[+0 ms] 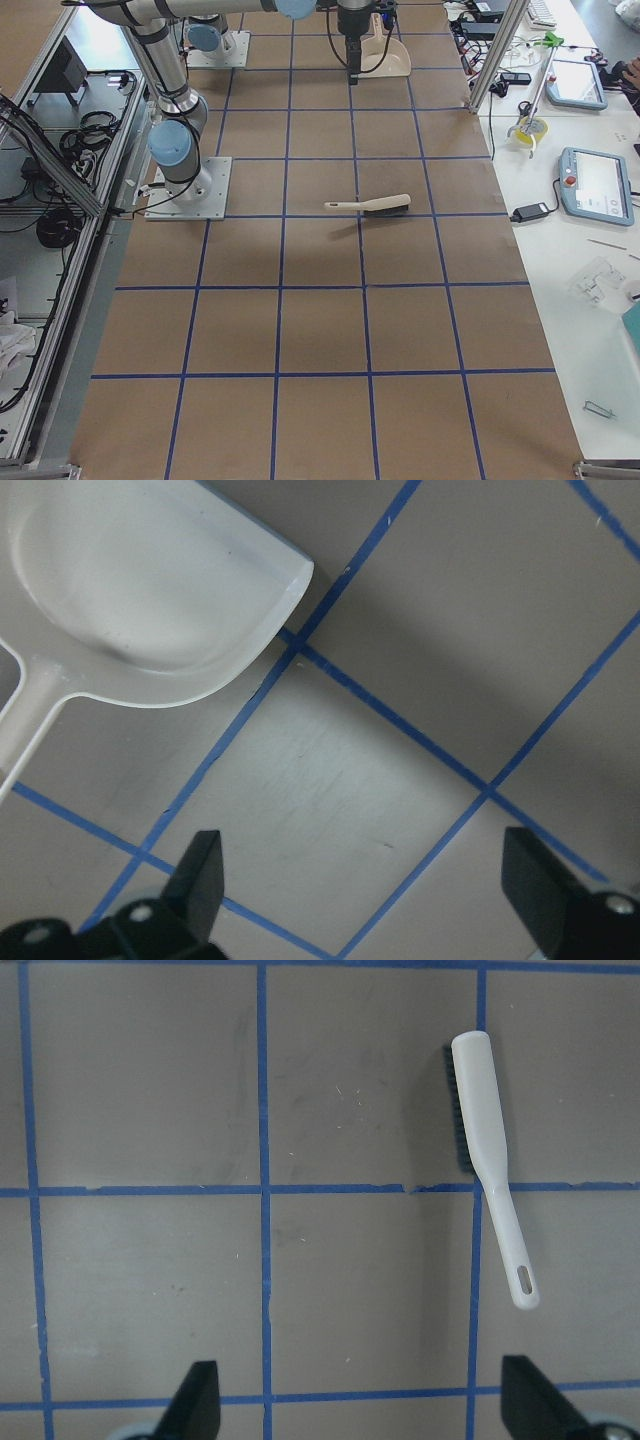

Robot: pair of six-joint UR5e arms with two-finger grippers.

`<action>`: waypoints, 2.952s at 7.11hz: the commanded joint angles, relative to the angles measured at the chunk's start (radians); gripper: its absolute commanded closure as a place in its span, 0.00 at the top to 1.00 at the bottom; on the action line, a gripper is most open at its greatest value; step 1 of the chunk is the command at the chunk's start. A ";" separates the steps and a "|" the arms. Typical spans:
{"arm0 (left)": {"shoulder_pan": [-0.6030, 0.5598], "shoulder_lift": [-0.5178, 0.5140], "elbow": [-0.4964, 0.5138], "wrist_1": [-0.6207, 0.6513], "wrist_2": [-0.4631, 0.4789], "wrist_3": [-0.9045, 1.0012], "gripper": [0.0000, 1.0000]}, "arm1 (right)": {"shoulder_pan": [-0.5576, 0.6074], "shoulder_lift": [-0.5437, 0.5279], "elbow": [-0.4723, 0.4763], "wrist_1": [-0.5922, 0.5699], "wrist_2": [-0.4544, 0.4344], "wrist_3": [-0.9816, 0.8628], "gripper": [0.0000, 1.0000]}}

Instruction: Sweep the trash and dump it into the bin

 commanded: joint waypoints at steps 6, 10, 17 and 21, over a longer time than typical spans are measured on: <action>-0.108 0.059 -0.034 0.178 0.094 -0.589 1.00 | 0.005 0.019 -0.002 -0.036 0.041 0.011 1.00; -0.110 0.159 -0.078 0.186 0.095 -0.706 1.00 | 0.005 0.017 0.001 -0.038 0.047 0.013 1.00; -0.107 0.133 -0.129 0.220 0.082 -0.727 1.00 | 0.005 0.008 0.003 -0.042 0.047 0.014 1.00; -0.110 0.163 -0.149 0.220 0.079 -0.732 1.00 | 0.007 0.005 0.005 -0.034 0.041 0.010 1.00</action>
